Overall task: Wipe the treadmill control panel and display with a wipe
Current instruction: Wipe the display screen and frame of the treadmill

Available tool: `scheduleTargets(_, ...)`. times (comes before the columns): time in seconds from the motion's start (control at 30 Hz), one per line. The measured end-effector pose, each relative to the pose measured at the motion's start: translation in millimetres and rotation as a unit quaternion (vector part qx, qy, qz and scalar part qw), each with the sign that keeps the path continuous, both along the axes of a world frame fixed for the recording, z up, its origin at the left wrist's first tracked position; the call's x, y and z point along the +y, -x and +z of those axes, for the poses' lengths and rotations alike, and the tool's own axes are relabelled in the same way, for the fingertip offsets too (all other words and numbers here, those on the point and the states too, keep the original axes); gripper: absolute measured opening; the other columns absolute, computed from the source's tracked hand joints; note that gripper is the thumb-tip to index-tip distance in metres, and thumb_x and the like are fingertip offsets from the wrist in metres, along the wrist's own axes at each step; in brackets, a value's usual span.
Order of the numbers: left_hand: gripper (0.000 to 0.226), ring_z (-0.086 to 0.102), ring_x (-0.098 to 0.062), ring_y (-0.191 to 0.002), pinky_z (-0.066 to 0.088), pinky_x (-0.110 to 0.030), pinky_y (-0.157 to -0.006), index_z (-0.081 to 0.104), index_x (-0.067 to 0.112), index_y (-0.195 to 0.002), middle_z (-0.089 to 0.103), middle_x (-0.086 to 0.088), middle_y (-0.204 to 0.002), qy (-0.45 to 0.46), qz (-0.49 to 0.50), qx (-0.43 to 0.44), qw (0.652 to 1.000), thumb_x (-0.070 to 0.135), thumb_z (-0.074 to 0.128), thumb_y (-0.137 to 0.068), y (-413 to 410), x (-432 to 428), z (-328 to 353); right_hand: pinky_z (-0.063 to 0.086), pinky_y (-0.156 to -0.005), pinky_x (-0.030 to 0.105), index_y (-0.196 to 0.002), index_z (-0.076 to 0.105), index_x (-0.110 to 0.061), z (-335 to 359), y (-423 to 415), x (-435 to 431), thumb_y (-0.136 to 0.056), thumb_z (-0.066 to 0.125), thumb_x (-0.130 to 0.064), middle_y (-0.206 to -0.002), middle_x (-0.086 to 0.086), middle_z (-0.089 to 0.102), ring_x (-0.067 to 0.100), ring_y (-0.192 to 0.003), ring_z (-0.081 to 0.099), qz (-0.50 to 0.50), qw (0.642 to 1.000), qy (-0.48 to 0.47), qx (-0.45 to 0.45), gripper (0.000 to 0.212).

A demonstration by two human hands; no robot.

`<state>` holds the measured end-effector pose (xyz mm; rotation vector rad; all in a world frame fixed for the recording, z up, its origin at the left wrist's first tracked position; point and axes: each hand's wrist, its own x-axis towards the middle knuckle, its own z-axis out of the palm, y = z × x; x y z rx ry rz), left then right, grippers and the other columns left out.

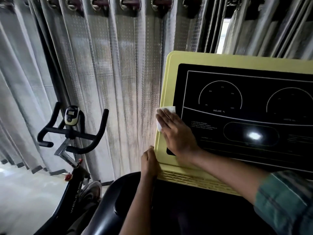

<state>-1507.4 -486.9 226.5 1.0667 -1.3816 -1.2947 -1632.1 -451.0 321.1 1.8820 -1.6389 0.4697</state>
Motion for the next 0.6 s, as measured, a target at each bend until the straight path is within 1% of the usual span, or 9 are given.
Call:
scheduleTargets(0.1, 0.042, 0.052, -0.006, -0.058, 0.039, -0.021, -0.054, 0.057, 0.015, -0.068, 0.059, 0.001, -0.065, 0.02, 0.012, -0.027, 0.999, 0.02, 0.034, -0.103, -0.2, -2.3, -2.2, 0.018, -0.127, 0.04, -0.157, 0.027, -0.008, -22.5, 6.2, 15.8, -0.107, 0.04, -0.022, -0.166, 0.007, 0.023, 0.021, -0.156, 0.014, 0.066, 0.996, -0.035, 0.052, 0.054)
scheduleTargets(0.2, 0.044, 0.057, -0.014, -0.066, 0.045, -0.036, -0.064, 0.058, 0.014, -0.066, 0.064, -0.001, -0.068, 0.03, 0.034, -0.036, 0.998, 0.034, 0.035, -0.099, 3.4, -5.9, 8.8, 0.021, -0.126, 0.039, -0.156, 0.032, -0.009, 9.3, 22.2, 3.7, -0.105, 0.043, -0.023, -0.164, 0.006, 0.028, 0.021, -0.154, 0.021, 0.083, 0.992, -0.039, 0.089, 0.054)
scheduleTargets(0.27, 0.049, 0.058, -0.029, -0.073, 0.046, -0.041, -0.067, 0.056, 0.013, -0.068, 0.065, -0.01, -0.073, 0.052, 0.04, -0.03, 0.997, 0.045, 0.032, -0.095, 12.1, -10.4, 31.5, 0.021, -0.126, 0.039, -0.155, 0.033, -0.009, 46.1, 25.7, -17.2, -0.104, 0.043, -0.024, -0.163, 0.006, 0.029, 0.022, -0.154, 0.023, 0.042, 0.998, -0.013, 0.048, 0.054)
scheduleTargets(0.3, 0.054, 0.058, -0.035, -0.076, 0.045, -0.04, -0.066, 0.06, 0.012, -0.072, 0.065, -0.014, -0.076, 0.06, 0.051, -0.025, 0.997, 0.051, 0.03, -0.094, 17.8, -13.9, 43.7, 0.021, -0.126, 0.04, -0.155, 0.032, -0.009, 63.7, 25.0, -27.6, -0.104, 0.042, -0.024, -0.164, 0.006, 0.028, 0.021, -0.154, 0.021, 0.019, 1.0, 0.0, 0.02, 0.054)
scheduleTargets(0.37, 0.071, 0.061, -0.039, -0.092, 0.047, -0.039, -0.076, 0.067, 0.004, -0.099, 0.069, -0.02, -0.099, 0.064, 0.074, -0.034, 0.995, 0.06, 0.024, -0.093, 29.4, -20.7, 63.0, 0.021, -0.126, 0.041, -0.156, 0.03, -0.008, 83.0, 21.7, -41.7, -0.104, 0.037, -0.022, -0.165, 0.006, 0.025, 0.02, -0.155, 0.018, -0.016, 0.999, 0.023, -0.019, 0.054)
scheduleTargets(0.43, 0.079, 0.058, -0.037, -0.112, 0.044, -0.041, -0.09, 0.058, 0.004, -0.129, 0.062, -0.023, -0.124, 0.098, 0.079, -0.101, 0.987, 0.059, 0.014, -0.091, 36.9, -22.7, 69.7, 0.02, -0.126, 0.04, -0.157, 0.028, -0.006, 76.1, 19.0, -43.2, -0.104, 0.032, -0.021, -0.166, 0.008, 0.024, 0.021, -0.155, 0.016, -0.031, 0.998, 0.043, -0.022, 0.055)
scheduleTargets(0.47, 0.083, 0.054, -0.036, -0.119, 0.042, -0.042, -0.096, 0.049, 0.005, -0.138, 0.056, -0.024, -0.132, 0.127, 0.068, -0.141, 0.979, 0.056, 0.009, -0.087, 36.4, -21.2, 69.9, 0.019, -0.126, 0.04, -0.157, 0.027, -0.005, 66.2, 16.5, -39.2, -0.104, 0.032, -0.023, -0.166, 0.009, 0.024, 0.022, -0.156, 0.016, -0.028, 0.999, 0.042, -0.009, 0.056)
scheduleTargets(0.53, 0.095, 0.05, -0.038, -0.124, 0.04, -0.045, -0.103, 0.043, 0.006, -0.144, 0.051, -0.025, -0.136, 0.162, 0.051, -0.161, 0.972, 0.058, 0.002, -0.076, 35.5, -18.8, 68.6, 0.018, -0.127, 0.039, -0.157, 0.027, -0.005, 48.5, 16.2, -29.9, -0.105, 0.032, -0.025, -0.166, 0.009, 0.023, 0.022, -0.156, 0.016, -0.008, 0.999, 0.023, 0.027, 0.056)
scheduleTargets(0.6, 0.095, 0.051, -0.037, -0.123, 0.041, -0.044, -0.102, 0.045, 0.005, -0.142, 0.052, -0.024, -0.136, 0.172, 0.058, -0.159, 0.97, 0.058, 0.002, -0.076, 35.3, -20.0, 64.8, 0.019, -0.126, 0.039, -0.156, 0.029, -0.006, 51.7, 23.3, -30.5, -0.104, 0.033, -0.025, -0.165, 0.009, 0.027, 0.021, -0.155, 0.019, 0.009, 0.999, 0.011, 0.036, 0.055)
